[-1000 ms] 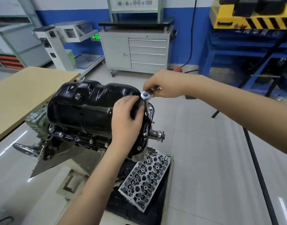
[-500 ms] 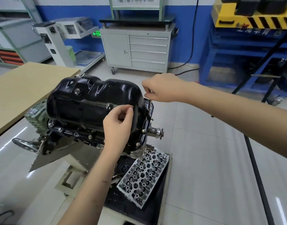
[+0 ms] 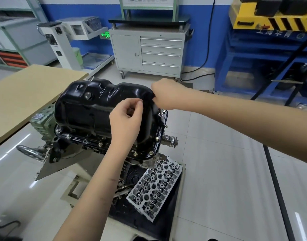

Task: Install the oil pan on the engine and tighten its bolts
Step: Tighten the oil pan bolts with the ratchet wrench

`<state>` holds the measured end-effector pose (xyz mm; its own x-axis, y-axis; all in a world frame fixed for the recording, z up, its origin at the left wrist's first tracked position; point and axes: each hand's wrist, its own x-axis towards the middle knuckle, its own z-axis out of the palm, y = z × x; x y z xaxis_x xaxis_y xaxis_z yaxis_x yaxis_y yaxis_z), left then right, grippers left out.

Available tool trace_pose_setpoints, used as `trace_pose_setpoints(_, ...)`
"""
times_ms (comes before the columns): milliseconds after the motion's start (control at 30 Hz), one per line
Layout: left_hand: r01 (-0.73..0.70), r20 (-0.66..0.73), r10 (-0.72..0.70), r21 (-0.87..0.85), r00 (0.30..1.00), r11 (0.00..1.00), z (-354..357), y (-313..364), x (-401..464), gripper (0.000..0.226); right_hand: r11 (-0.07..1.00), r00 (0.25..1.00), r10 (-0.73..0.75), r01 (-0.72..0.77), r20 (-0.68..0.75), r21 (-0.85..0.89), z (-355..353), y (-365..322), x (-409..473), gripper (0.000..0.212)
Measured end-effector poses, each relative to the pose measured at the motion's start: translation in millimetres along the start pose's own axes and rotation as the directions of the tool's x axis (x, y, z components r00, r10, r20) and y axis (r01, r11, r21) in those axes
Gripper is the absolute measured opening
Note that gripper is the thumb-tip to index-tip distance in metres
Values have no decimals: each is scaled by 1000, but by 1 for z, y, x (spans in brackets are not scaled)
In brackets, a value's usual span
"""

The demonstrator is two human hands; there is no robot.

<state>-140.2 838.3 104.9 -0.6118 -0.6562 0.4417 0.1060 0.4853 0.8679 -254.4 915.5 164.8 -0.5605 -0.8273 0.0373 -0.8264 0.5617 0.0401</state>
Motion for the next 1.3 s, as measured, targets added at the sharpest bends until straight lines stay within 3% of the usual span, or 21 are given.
trace_pose_setpoints(67,-1,-3,1,-3,1000,1000,-3,0,0,16,994,997,74,-73,-7,85,2,1,0,24)
trace_pose_setpoints(267,-6,-2,5,-5,1000,1000,-7,-1,0,14,967,986,155,-165,66,195,-6,18,4,32)
trace_pose_setpoints(433,-6,-3,6,-10,1000,1000,-11,0,3,19,849,938,310,-347,158,398,-16,41,6,24)
trace_pose_setpoints(600,15,6,-15,-2,1000,1000,-9,0,1,13,815,924,340,-382,175,436,-11,51,7,24)
trace_pose_setpoints(867,13,46,-14,3,999,1000,-4,0,1,12,924,966,236,-257,106,285,-10,37,3,14)
trace_pose_setpoints(967,16,45,-16,7,999,1000,-1,-1,1,12,983,993,107,-113,48,146,-8,25,-1,26)
trace_pose_setpoints(1033,-21,48,20,29,999,999,-1,-1,1,10,998,1000,-20,19,15,53,-5,14,-5,24)
trace_pose_setpoints(1100,-167,47,160,254,986,953,2,-1,0,12,990,991,-132,132,15,-52,-2,3,-9,22)
trace_pose_setpoints(1167,-264,78,258,473,963,841,7,-2,1,18,977,982,-186,189,36,-102,-3,-4,-10,24)
trace_pose_setpoints(1300,-282,188,212,558,959,780,15,-4,9,22,983,975,-153,133,163,128,-16,2,-5,23)
